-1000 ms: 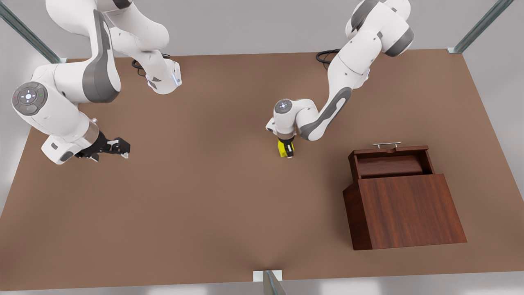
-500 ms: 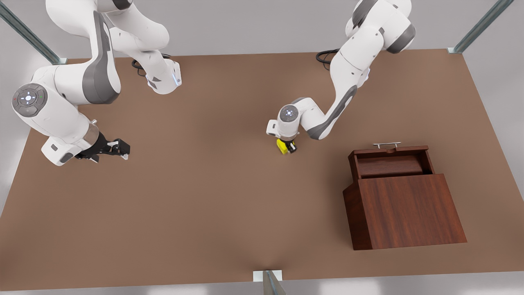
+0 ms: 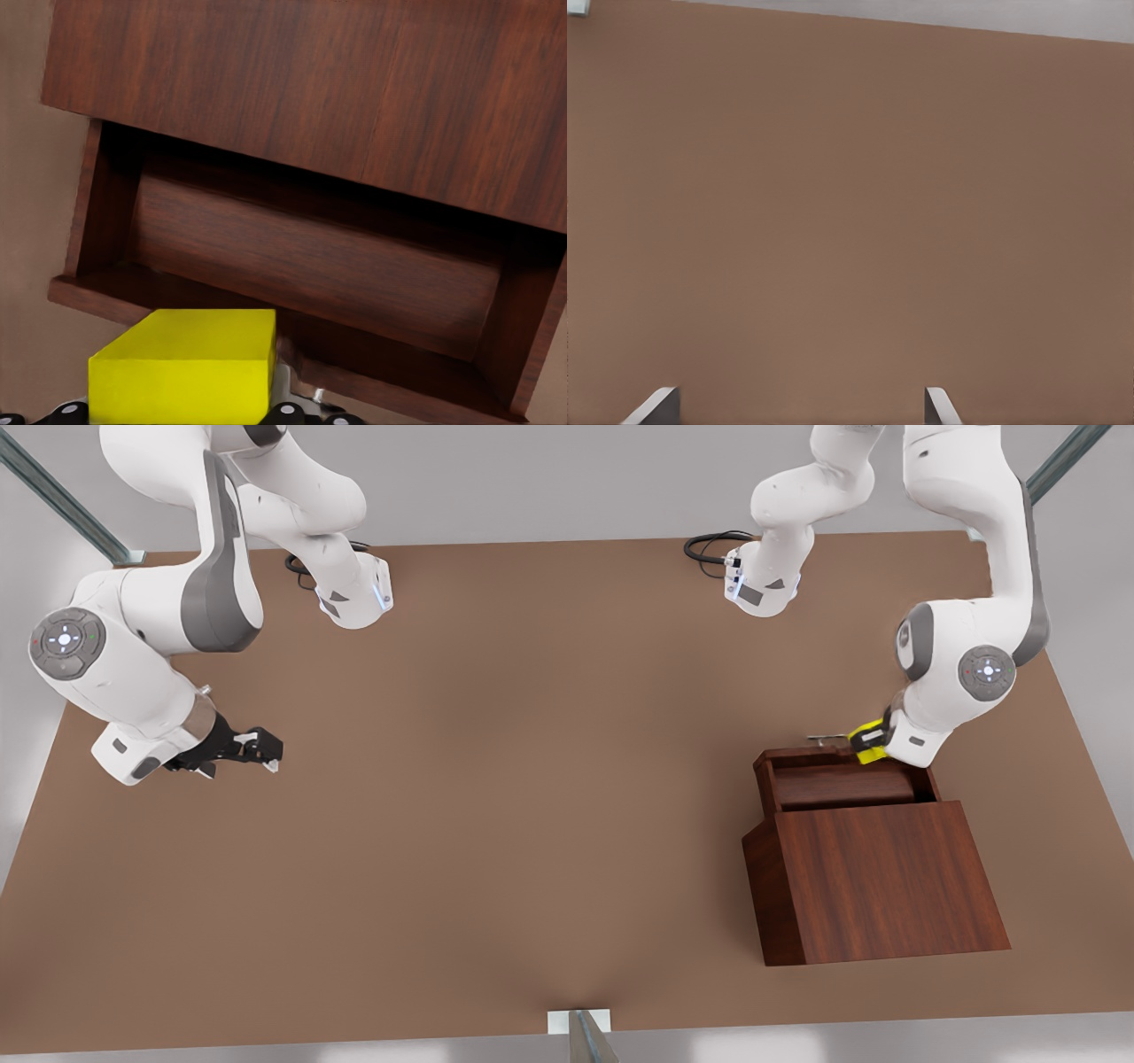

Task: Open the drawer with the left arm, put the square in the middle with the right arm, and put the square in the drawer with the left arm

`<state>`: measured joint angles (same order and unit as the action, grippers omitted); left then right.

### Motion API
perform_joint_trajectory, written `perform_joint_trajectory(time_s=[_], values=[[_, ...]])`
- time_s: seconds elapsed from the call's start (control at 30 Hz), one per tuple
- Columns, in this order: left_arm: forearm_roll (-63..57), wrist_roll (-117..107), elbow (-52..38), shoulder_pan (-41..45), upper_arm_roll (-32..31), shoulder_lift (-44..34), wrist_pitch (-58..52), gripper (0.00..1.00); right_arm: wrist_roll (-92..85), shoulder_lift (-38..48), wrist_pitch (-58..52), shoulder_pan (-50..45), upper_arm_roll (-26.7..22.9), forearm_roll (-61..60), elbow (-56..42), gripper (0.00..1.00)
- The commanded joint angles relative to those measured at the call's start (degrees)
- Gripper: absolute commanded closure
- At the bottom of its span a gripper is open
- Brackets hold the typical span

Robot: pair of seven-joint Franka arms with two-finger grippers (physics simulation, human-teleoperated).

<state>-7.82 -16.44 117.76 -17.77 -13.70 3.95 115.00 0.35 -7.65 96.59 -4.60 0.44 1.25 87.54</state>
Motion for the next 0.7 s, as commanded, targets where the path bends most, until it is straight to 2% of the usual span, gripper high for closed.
perform_joint_trajectory(time_s=[0.0,0.07,0.27,0.3,0.33,0.67], values=[[1.05,0.44,0.01,7.93,0.25,0.35,0.66,0.32,0.00,0.00,0.00,-0.05,0.00,0.07,0.00,0.00],[0.53,9.50,0.01,3.36,0.34,2.81,4.35,0.32,0.00,0.00,0.00,-0.05,0.00,-0.02,0.00,0.00],[-2.29,11.43,-0.08,1.60,0.43,6.15,6.02,0.32,0.00,0.00,0.00,-0.05,0.00,-0.02,0.00,0.00],[-2.29,11.43,-0.17,1.51,0.43,6.15,6.11,0.27,0.00,-0.08,0.00,-0.05,0.00,-0.02,0.00,0.00],[-2.37,11.08,-0.17,1.51,0.43,6.15,6.29,0.00,0.00,-0.26,0.00,-0.05,0.00,-0.02,0.00,0.00],[-2.29,10.47,-0.25,1.51,0.43,5.54,5.32,0.00,0.00,-0.44,0.09,-0.05,0.00,-0.02,-0.18,0.00]])
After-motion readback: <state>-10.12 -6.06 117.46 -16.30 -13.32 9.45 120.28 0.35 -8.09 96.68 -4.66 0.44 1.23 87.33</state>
